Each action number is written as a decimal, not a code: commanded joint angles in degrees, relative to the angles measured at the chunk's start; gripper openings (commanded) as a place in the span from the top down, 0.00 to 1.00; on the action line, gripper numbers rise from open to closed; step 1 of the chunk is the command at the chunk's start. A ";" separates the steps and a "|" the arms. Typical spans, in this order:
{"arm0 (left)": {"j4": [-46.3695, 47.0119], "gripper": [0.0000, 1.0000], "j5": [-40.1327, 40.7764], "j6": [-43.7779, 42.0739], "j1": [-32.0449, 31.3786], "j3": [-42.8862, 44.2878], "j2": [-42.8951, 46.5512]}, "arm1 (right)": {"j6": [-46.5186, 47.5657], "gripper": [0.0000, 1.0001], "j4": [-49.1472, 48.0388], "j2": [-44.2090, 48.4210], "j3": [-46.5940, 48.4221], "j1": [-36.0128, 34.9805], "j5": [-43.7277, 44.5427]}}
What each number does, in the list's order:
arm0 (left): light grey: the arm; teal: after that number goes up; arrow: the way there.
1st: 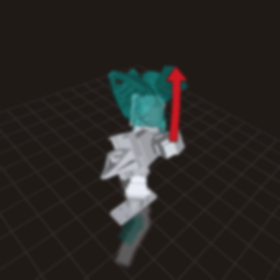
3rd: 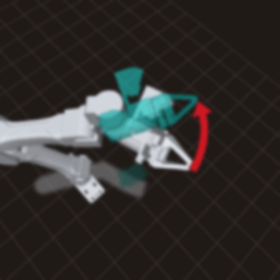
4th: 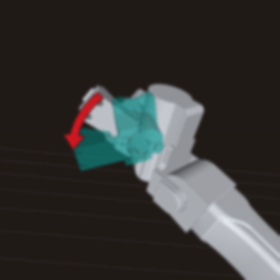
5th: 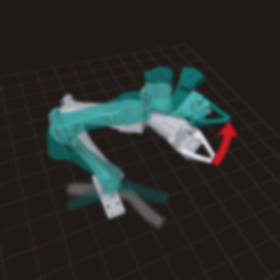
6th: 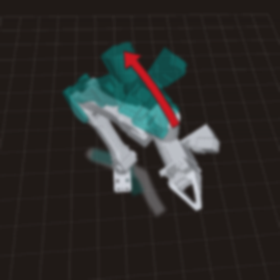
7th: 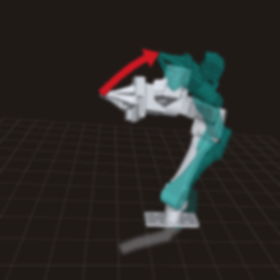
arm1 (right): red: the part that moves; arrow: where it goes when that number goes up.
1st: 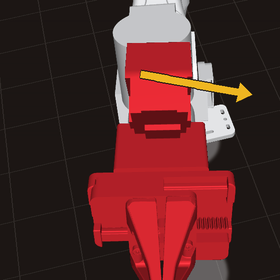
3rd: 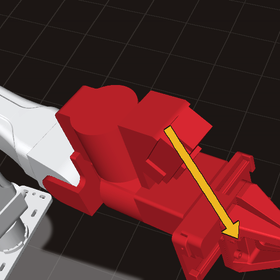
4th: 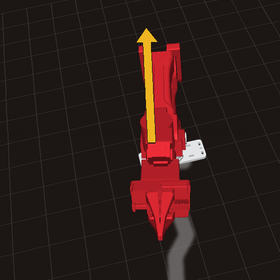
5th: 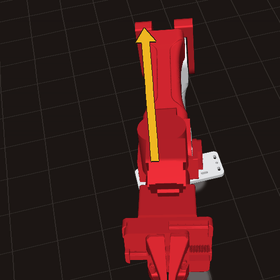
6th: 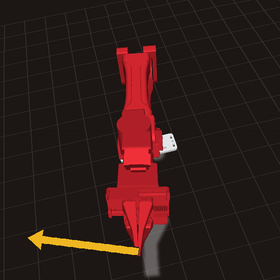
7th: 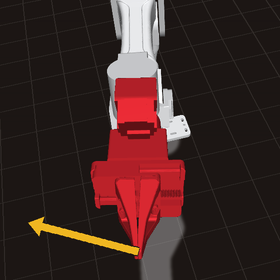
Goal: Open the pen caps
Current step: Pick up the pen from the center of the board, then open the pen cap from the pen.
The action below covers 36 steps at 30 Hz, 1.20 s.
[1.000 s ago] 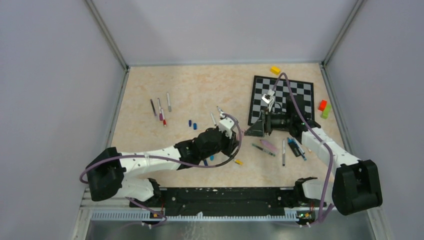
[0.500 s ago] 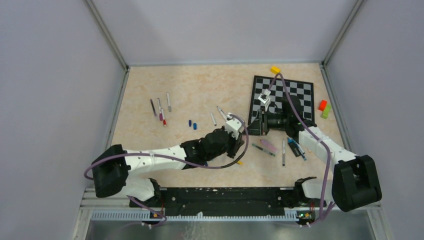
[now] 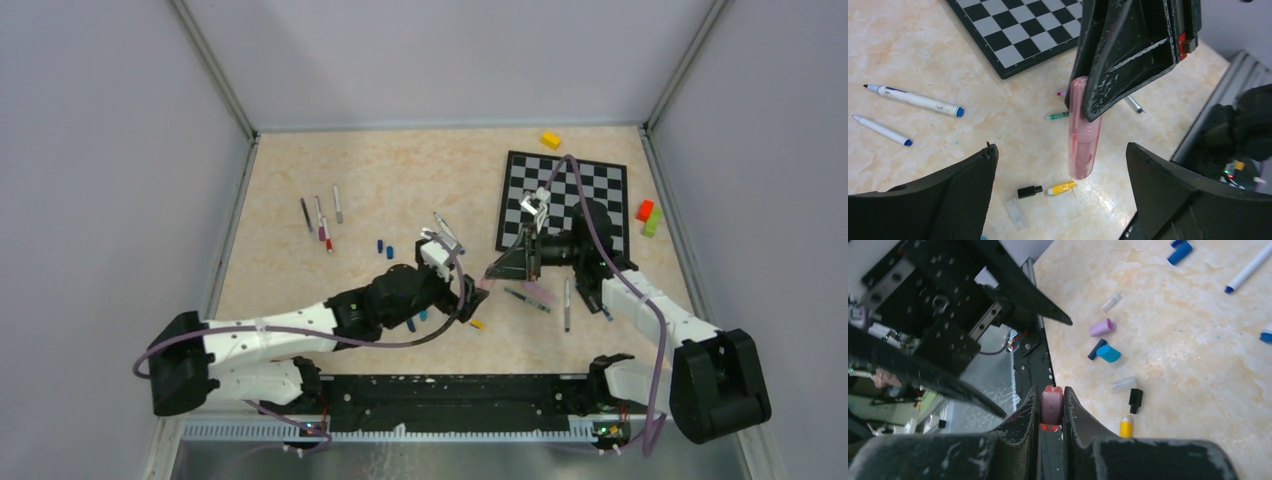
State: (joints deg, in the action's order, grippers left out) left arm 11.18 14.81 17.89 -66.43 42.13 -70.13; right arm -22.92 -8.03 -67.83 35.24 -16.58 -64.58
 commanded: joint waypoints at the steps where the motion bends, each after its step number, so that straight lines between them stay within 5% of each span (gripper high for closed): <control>1: 9.32 0.01 -7.89 0.47 1.39 -8.72 12.21 | 1.59 1.00 -11.99 6.41 -2.88 0.56 -9.52; 8: 15.96 0.01 -22.89 1.93 3.93 -17.38 24.72 | 6.04 1.00 -13.17 7.72 -2.97 0.68 -16.11; 14: 18.94 0.03 -29.23 3.87 4.03 -15.76 17.12 | 6.74 1.00 -13.61 8.10 -2.74 0.67 -18.29; 30: 26.35 0.28 -32.87 5.18 4.18 -9.38 0.23 | 11.49 1.00 -10.04 8.90 -2.71 0.63 -20.71; 33: 26.54 0.44 -32.91 5.81 4.31 -8.87 -1.20 | 12.05 1.00 -9.62 8.85 -2.63 0.60 -21.02; 36: 26.08 0.72 -33.43 6.25 4.87 -8.69 -1.89 | 12.49 1.00 -9.14 8.86 -2.53 0.63 -21.29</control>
State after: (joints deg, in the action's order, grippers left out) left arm 34.06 -17.17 23.38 -62.24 31.20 -71.31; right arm -13.02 -16.45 -60.38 31.90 -16.21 -83.99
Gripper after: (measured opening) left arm 0.400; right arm 0.110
